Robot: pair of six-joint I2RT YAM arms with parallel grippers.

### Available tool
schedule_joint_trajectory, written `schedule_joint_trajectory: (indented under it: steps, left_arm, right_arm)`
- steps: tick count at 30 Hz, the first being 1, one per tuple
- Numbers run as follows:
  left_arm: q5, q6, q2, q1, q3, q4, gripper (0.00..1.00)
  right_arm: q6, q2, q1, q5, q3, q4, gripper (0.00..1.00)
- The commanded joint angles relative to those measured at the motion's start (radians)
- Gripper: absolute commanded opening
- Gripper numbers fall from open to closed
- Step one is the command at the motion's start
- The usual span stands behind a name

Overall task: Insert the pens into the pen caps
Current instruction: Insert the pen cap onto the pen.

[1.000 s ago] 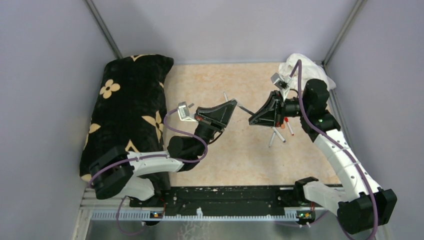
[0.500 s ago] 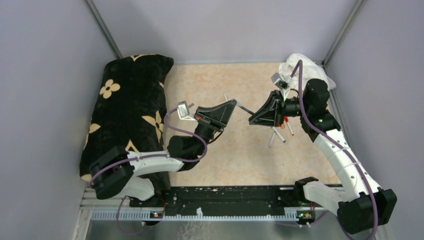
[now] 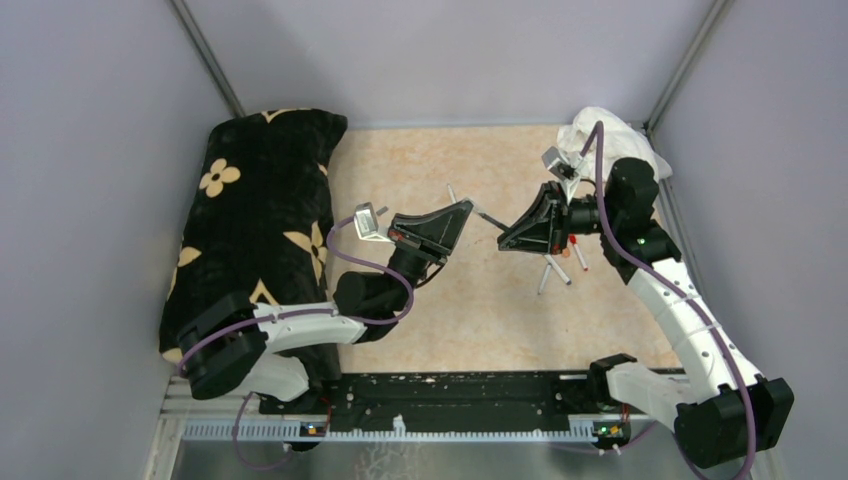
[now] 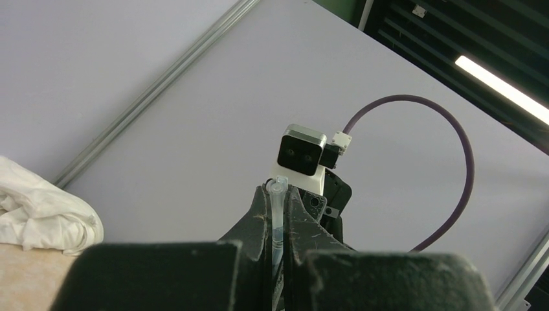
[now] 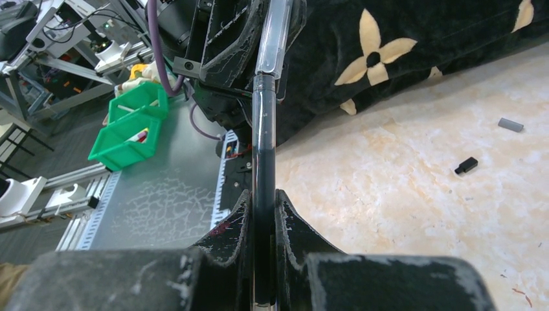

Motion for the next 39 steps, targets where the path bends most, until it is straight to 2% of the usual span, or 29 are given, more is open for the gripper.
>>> schedule_joint_trajectory:
  steps: [1, 39]
  left_arm:
    - [-0.012, 0.046, -0.012, 0.012, -0.012, 0.092, 0.00]
    - [-0.004, 0.058, 0.001, 0.026, 0.011, 0.090, 0.00]
  right_arm:
    - [-0.035, -0.030, 0.004, -0.030, 0.034, 0.017, 0.00]
    - [-0.088, -0.040, 0.010, -0.042, 0.025, -0.039, 0.00]
